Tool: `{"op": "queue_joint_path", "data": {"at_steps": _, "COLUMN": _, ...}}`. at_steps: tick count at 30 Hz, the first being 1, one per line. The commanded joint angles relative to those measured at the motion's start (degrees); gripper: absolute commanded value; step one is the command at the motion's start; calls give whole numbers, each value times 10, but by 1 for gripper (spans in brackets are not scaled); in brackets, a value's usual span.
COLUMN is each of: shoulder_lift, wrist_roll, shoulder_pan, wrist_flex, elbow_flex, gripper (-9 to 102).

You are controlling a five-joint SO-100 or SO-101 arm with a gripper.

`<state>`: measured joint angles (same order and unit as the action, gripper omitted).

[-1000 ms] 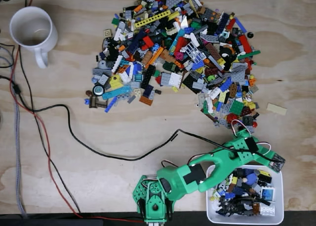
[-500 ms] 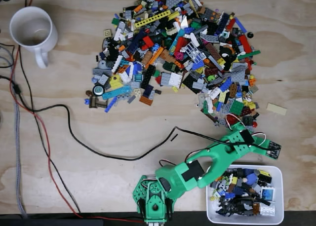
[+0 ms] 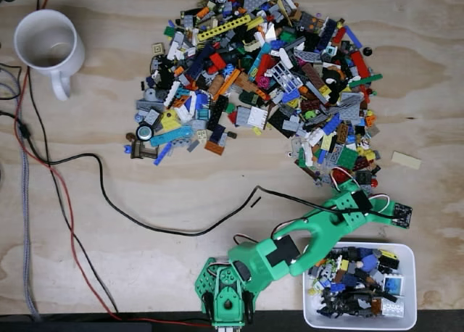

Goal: Find the closest Lego and put it in the bin.

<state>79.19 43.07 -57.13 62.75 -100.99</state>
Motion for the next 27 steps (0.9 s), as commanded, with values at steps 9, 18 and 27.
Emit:
{"op": "queue_joint_path", "data": {"at_steps": 9, "shoulder_lift": 285, "wrist_roll": 86, "shoulder_pan": -67, "wrist_flex": 205, "elbow_flex": 180, "gripper": 7}}
{"op": "queue_joint_path", "data": {"at_steps": 18, "shoulder_lift": 385, "wrist_roll": 251, "shoulder_pan": -345, "wrist_flex": 163, "elbow_flex": 18, "gripper": 8}}
{"op": "queue_joint_path", "data": {"at_steps": 27, "shoulder_lift": 401, "wrist_roll": 265, "shoulder_pan": -342, "wrist_flex": 80, "elbow_flex": -69, "gripper": 19}}
